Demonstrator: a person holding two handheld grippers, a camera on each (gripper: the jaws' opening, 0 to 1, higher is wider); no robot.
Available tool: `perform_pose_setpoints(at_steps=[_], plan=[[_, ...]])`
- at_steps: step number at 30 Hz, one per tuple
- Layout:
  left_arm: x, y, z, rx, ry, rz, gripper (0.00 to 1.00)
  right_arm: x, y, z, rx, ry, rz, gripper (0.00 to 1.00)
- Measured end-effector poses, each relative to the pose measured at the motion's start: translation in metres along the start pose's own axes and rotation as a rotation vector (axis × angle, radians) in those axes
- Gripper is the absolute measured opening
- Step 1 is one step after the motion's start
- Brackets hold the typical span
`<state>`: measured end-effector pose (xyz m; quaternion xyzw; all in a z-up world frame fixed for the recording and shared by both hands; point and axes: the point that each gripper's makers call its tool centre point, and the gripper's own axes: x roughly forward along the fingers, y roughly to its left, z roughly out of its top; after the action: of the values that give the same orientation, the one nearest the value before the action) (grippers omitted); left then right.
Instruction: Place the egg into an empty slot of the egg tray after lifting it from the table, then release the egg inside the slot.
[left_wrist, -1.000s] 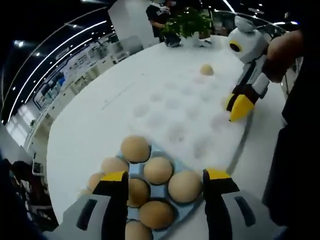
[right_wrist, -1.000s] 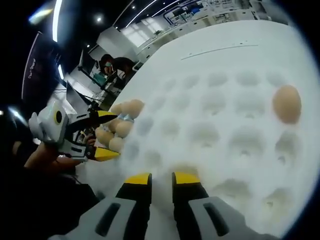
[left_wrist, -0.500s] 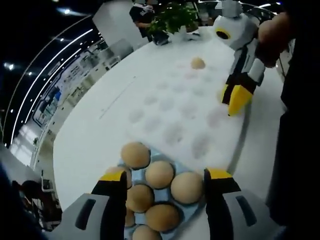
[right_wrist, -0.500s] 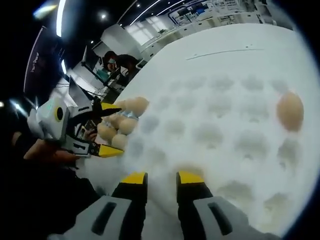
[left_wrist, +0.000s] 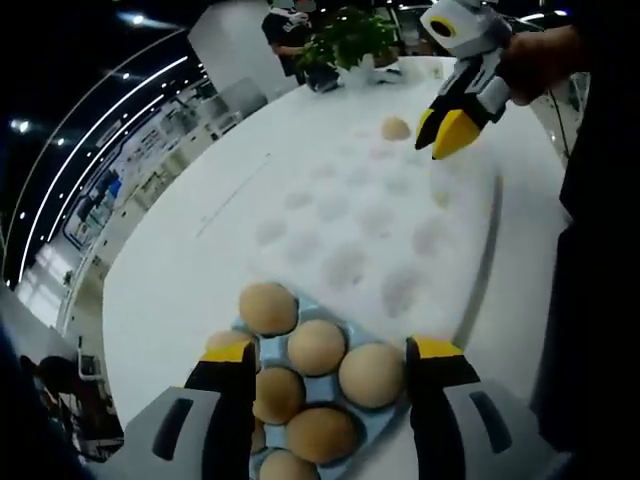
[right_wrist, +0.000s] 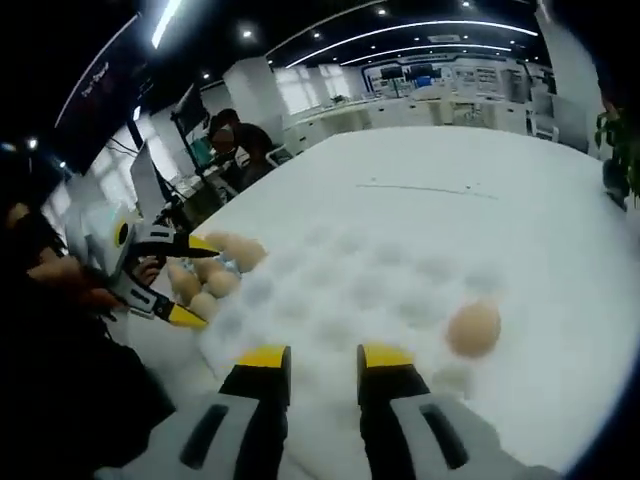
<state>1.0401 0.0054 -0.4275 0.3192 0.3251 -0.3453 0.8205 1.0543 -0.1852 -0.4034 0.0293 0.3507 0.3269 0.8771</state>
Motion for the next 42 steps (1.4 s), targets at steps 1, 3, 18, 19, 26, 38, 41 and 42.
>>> perform_pose_setpoints(at_steps=[1,3,18,19,26,38,41,42], plan=[[0.000,0.000,0.000,0.009,0.001,0.003,0.62,-0.002,-0.010,0.003,0.017,-0.013,-0.027,0.27],[0.000,-0.002,0.002,0.031,0.007,0.005,0.61,-0.005,-0.020,0.003,0.007,-0.006,-0.053,0.27],[-0.002,-0.009,0.002,0.043,0.022,-0.014,0.51,-0.011,-0.071,0.017,-0.271,0.071,-0.241,0.27],[-0.002,-0.009,0.002,0.044,0.022,-0.014,0.51,-0.010,-0.077,0.019,-0.307,0.079,-0.264,0.27],[-0.003,-0.014,0.004,0.064,0.028,-0.023,0.46,-0.001,-0.095,0.008,-0.320,0.139,-0.290,0.27],[-0.003,-0.014,0.004,0.055,0.022,-0.042,0.47,0.008,-0.101,0.000,-0.176,-0.003,-0.211,0.28],[-0.003,-0.014,0.003,0.053,0.023,-0.044,0.47,0.006,-0.101,0.000,-0.182,-0.026,-0.219,0.28],[-0.003,-0.013,0.003,0.048,0.022,-0.044,0.47,0.006,-0.100,0.000,-0.143,-0.047,-0.214,0.28]])
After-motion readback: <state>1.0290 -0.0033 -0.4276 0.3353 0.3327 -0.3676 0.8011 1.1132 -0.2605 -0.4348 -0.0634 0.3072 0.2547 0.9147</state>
